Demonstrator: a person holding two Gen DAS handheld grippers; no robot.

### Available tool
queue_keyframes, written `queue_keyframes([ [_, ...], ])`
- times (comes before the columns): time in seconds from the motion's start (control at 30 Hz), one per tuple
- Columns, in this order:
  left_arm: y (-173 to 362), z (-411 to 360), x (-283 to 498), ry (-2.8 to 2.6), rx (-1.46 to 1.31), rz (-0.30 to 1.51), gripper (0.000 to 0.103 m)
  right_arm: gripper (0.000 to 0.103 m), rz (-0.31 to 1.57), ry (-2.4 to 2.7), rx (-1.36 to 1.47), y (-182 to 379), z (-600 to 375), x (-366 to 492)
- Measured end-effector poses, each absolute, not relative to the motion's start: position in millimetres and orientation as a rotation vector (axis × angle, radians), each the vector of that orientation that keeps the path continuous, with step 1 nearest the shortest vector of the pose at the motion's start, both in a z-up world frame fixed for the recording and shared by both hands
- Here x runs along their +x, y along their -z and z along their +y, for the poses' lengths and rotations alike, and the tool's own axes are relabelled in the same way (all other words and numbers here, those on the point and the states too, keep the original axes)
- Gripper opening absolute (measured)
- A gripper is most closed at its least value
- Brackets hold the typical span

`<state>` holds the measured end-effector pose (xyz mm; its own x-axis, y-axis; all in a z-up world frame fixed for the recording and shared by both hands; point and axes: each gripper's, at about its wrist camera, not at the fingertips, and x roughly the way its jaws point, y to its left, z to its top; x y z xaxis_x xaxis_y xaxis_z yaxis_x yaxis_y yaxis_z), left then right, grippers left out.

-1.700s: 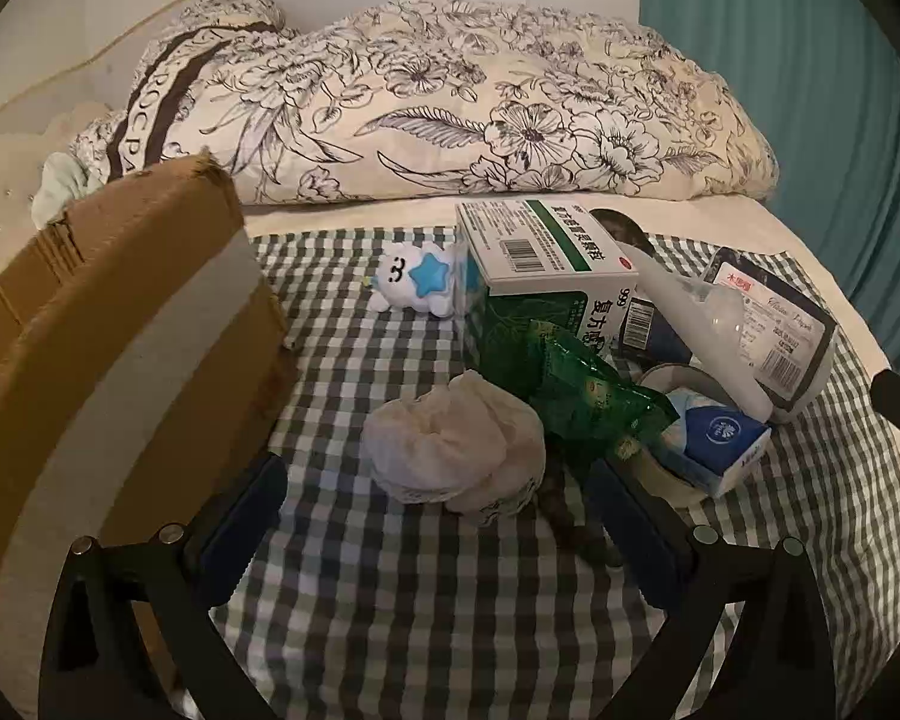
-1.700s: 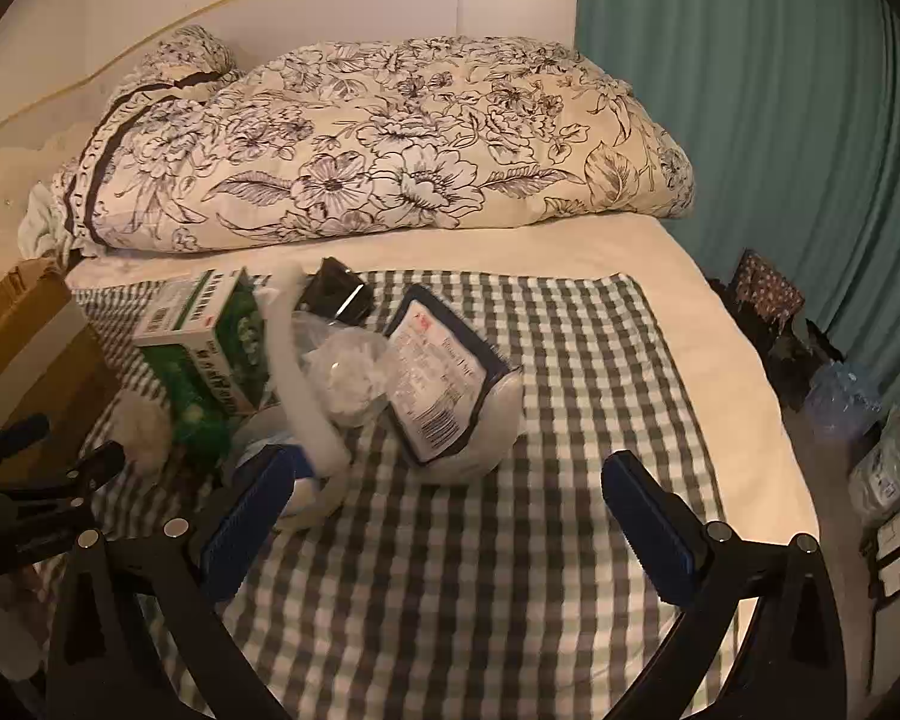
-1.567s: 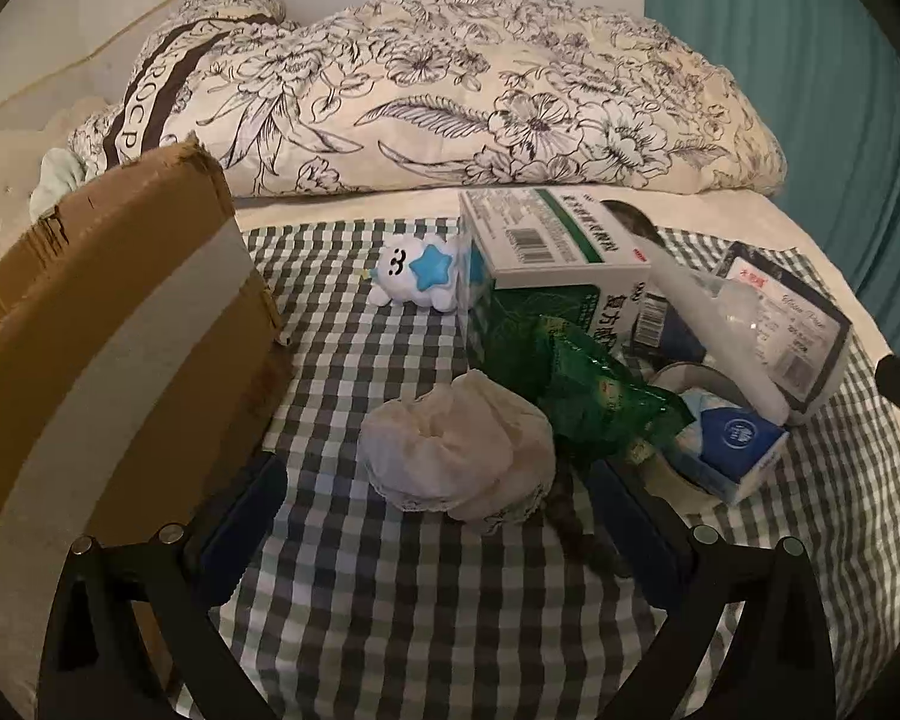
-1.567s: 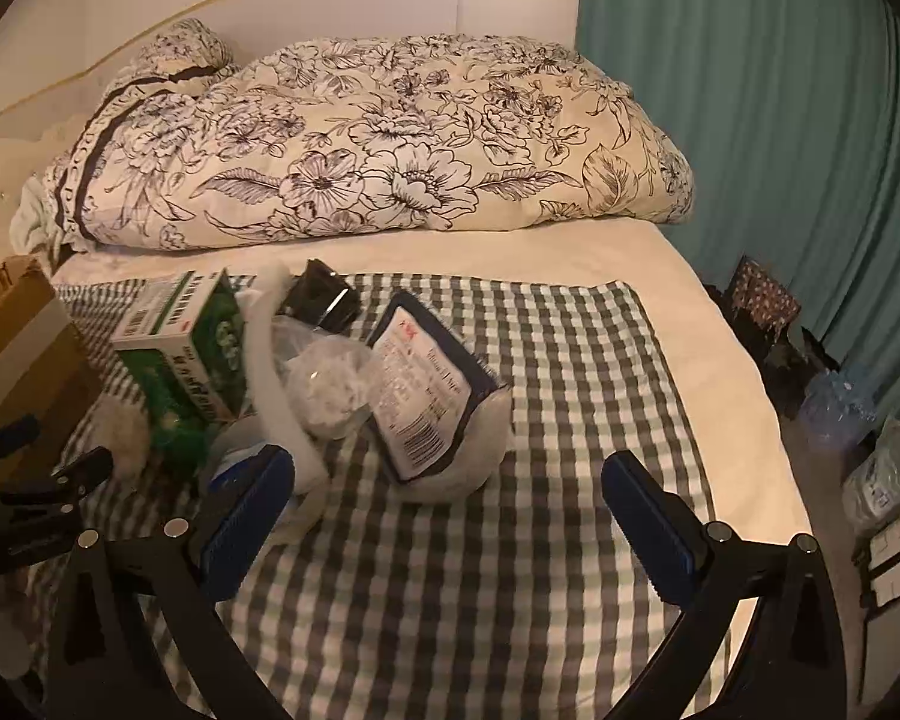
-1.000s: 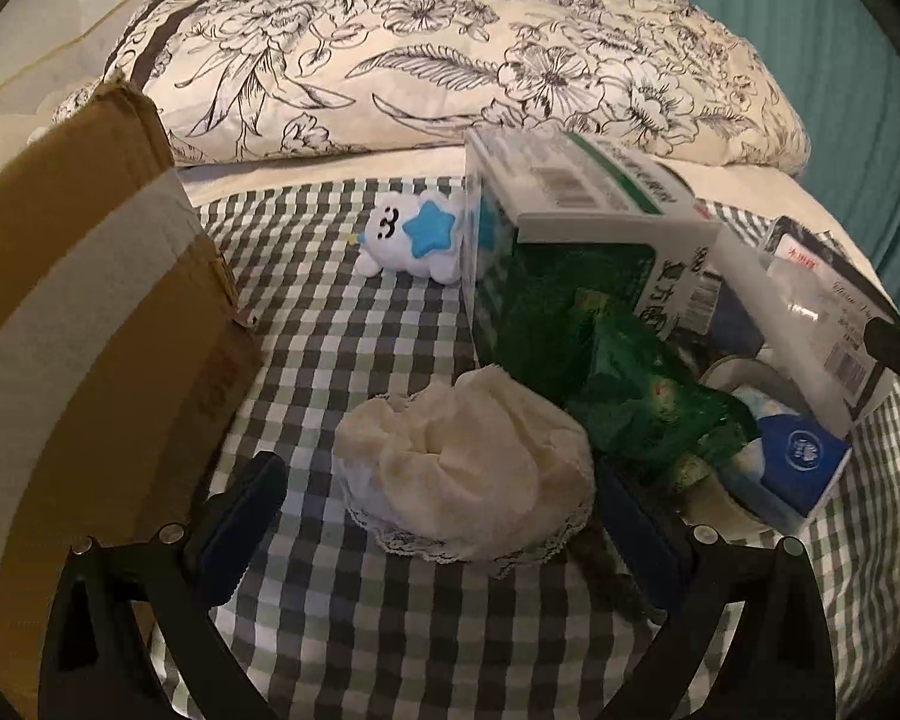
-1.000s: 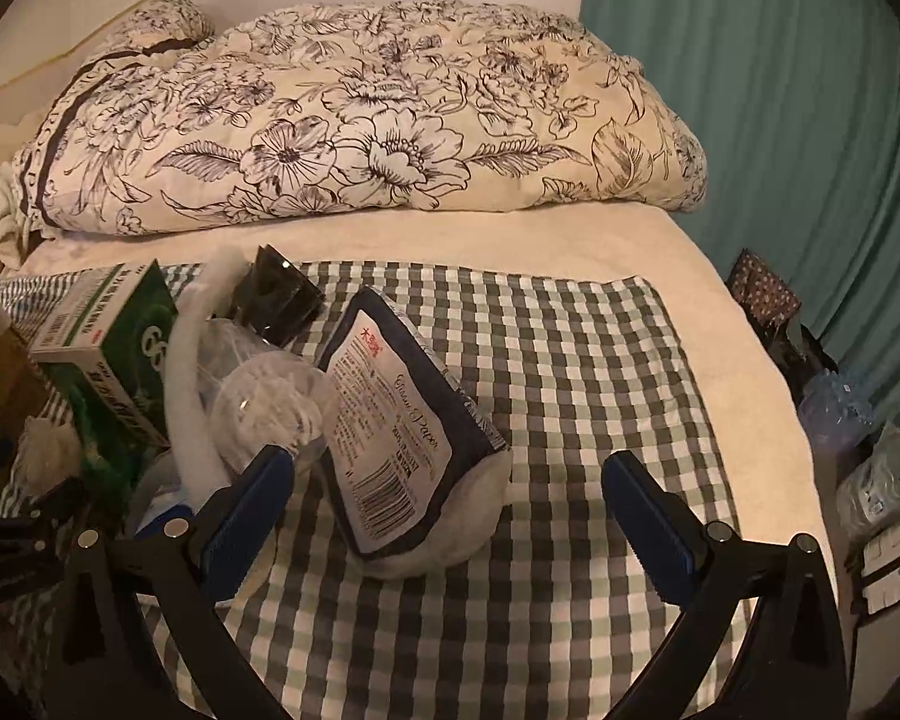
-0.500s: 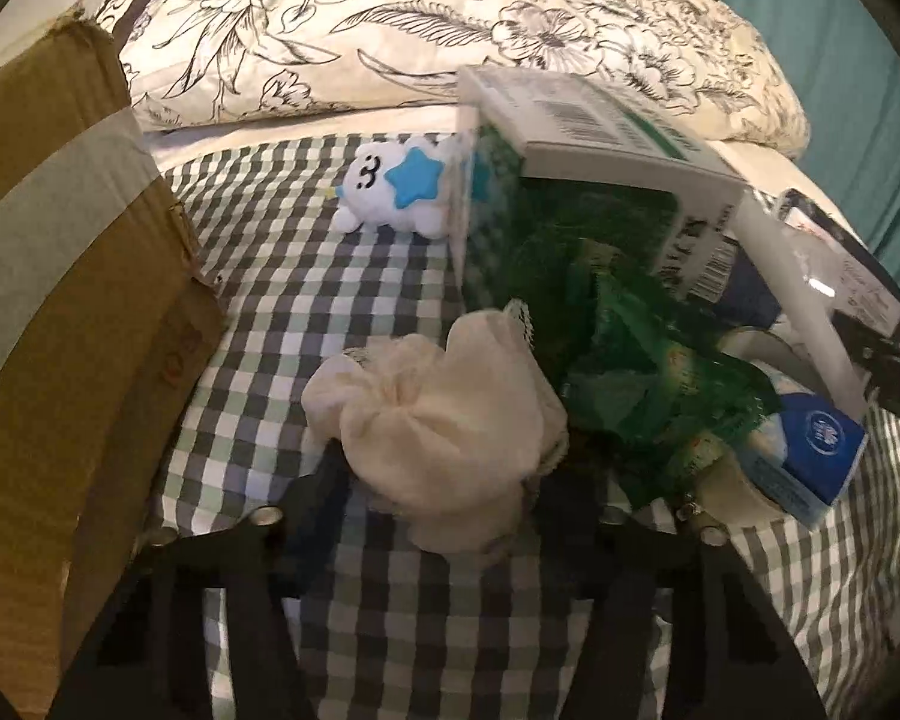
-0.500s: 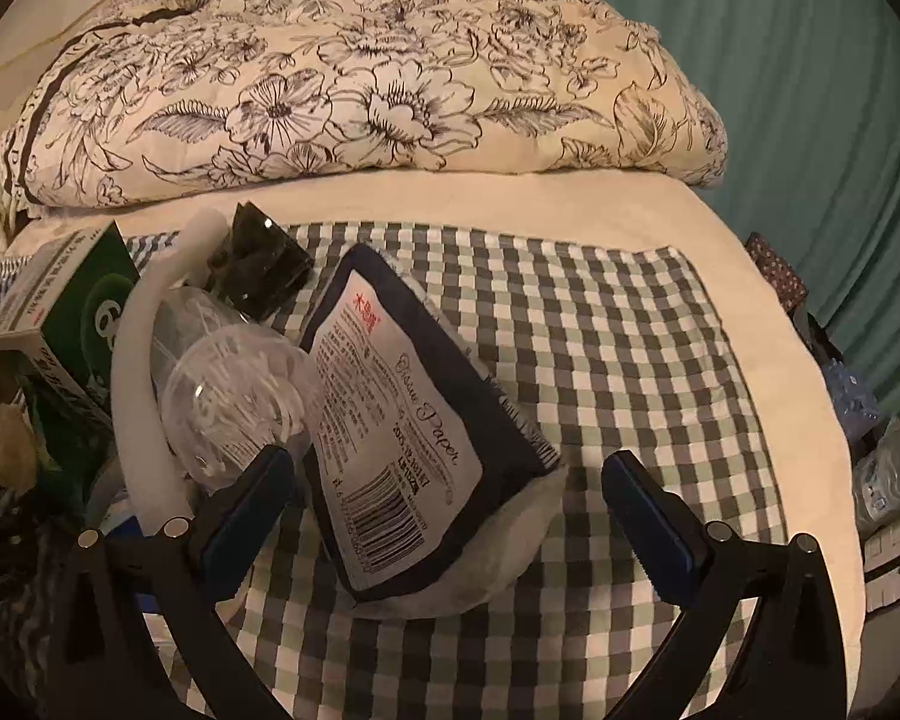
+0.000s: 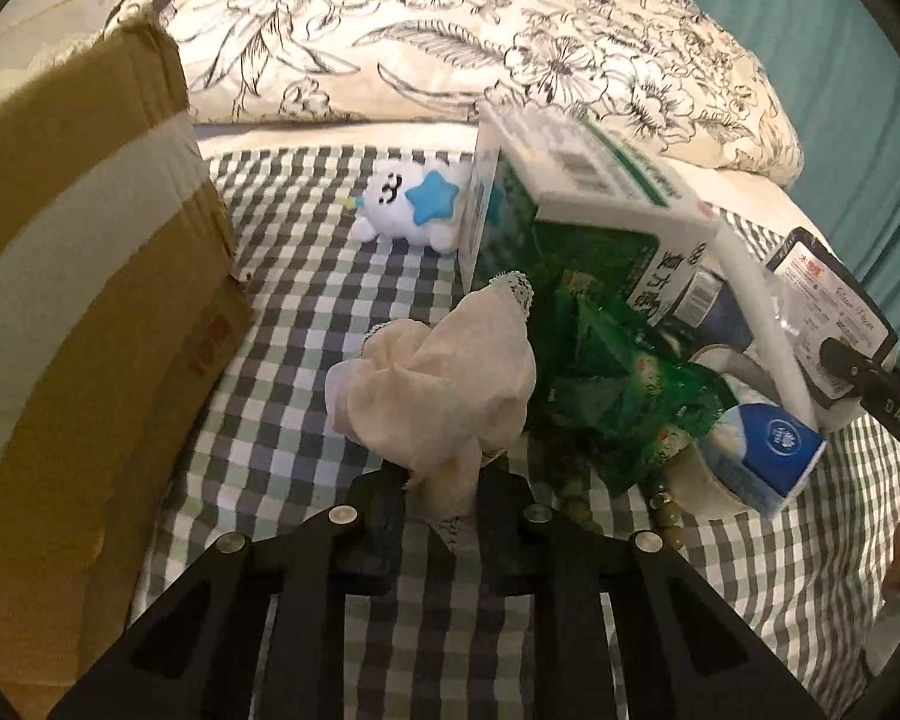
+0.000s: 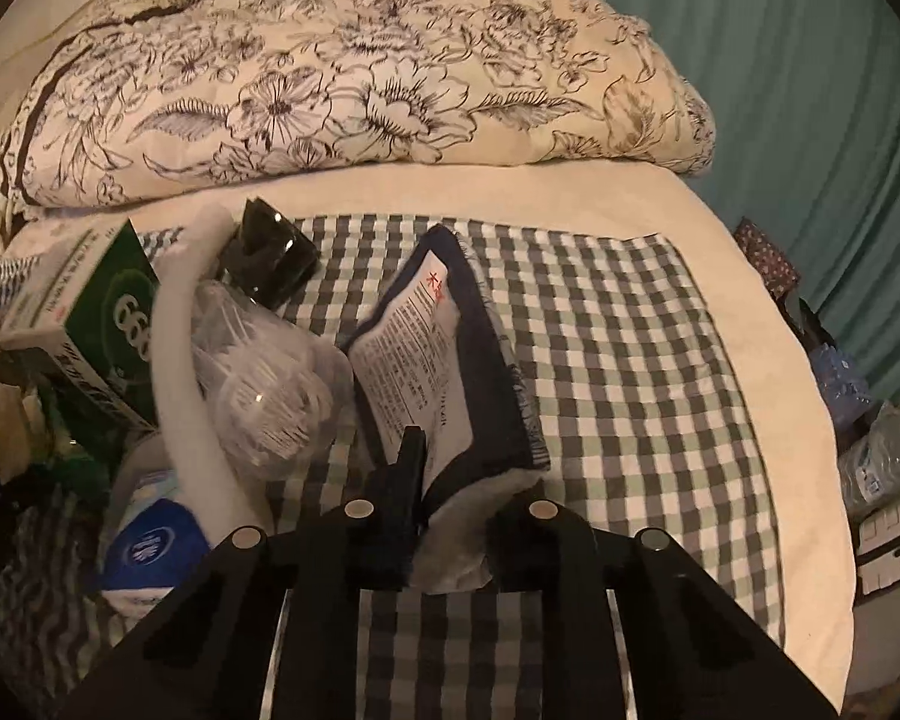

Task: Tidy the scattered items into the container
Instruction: 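Grasp the white lace cloth with the left tool while the right grasps the dark blue packet, then carry the cloth and packet in both tools over the cardboard box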

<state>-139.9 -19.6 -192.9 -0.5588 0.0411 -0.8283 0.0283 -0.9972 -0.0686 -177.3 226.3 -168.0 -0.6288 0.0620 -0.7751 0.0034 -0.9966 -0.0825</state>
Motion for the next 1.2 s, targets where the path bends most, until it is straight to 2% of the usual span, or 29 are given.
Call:
queue_keyframes([
  [0.3,165.4,-23.9,-125.1,-2.799,-1.393,-0.133,0.02,0.016,-0.079,-2.858,-1.255,133.4,224.9,-141.5],
  [1.2,58.0,-54.0,-51.8,-2.999,-1.124,-0.175,0.02,0.016,-0.119,-3.087,-0.982,20.3,164.8,-42.4],
])
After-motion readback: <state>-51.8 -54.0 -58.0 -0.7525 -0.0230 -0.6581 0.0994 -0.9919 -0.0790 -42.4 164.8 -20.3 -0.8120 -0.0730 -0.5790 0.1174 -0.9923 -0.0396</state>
